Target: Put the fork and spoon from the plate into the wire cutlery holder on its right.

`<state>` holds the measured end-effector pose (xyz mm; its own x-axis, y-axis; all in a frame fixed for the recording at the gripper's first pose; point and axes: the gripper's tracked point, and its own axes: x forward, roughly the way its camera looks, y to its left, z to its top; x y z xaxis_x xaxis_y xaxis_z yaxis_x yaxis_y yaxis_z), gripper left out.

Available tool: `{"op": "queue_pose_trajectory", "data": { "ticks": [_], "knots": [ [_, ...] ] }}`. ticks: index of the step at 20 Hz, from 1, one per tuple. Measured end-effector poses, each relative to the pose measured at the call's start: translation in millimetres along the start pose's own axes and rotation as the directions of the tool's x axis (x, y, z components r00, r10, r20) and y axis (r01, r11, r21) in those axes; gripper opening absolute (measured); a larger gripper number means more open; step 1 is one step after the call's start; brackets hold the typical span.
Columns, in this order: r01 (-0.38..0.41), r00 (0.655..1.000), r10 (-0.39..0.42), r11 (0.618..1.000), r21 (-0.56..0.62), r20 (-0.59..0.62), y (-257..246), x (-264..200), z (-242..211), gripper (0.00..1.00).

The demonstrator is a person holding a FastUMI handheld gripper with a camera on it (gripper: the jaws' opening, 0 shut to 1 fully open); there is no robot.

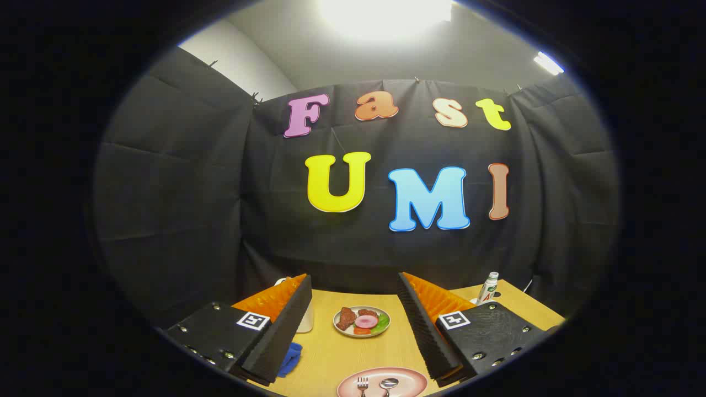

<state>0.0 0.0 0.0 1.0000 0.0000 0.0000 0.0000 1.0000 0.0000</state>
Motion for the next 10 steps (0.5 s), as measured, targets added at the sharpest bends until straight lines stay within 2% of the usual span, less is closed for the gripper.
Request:
{"op": "queue_pose_trajectory", "data": {
  "ticks": [6, 10],
  "knots": [
    [0.082, 0.997, -0.083, 0.996, 0.035, 0.009, -22, 5, 1, 0.95],
    [0.111, 0.994, -0.111, 0.993, 0.034, -0.003, -33, 6, -3, 0.96]
  ]
}}
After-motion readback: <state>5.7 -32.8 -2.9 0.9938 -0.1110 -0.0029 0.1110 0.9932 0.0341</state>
